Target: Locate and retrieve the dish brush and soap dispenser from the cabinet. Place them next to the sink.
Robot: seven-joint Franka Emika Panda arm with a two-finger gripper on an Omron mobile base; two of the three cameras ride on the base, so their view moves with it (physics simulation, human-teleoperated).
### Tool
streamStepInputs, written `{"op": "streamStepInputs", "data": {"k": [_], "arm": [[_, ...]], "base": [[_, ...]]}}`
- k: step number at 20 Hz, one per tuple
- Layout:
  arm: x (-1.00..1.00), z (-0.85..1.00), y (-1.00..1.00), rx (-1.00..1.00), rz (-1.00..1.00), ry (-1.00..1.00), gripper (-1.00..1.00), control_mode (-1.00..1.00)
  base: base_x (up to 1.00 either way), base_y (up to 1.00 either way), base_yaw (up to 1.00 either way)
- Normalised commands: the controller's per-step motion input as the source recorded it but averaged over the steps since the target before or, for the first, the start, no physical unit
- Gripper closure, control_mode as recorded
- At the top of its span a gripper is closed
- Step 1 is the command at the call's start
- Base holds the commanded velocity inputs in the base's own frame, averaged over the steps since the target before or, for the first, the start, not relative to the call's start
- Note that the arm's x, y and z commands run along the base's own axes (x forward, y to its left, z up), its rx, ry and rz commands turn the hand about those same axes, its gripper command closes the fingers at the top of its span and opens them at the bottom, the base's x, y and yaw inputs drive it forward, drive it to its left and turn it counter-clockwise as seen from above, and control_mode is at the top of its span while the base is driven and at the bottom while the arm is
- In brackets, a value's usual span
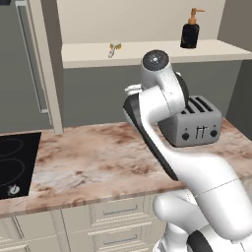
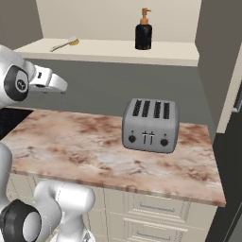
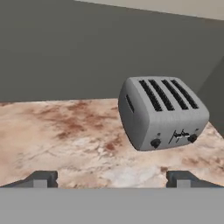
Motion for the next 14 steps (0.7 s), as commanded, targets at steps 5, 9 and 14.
{"op": "streamStepInputs", "data": {"k": [5,9,14], "arm": [[0.09,0.58,0.07,0.05,0.06,-0.25,-1.00,-1.00],[-0.03,0.61,0.19,0.01,0.03,-0.16,-1.00,-1.00],[0.10,0.10,0.25,0.10,-0.02,-0.02,-1.00,-1.00]], "base": [[0.00,0.00,0.00],[0.00,0.00,0.00],[0.00,0.00,0.00]]}}
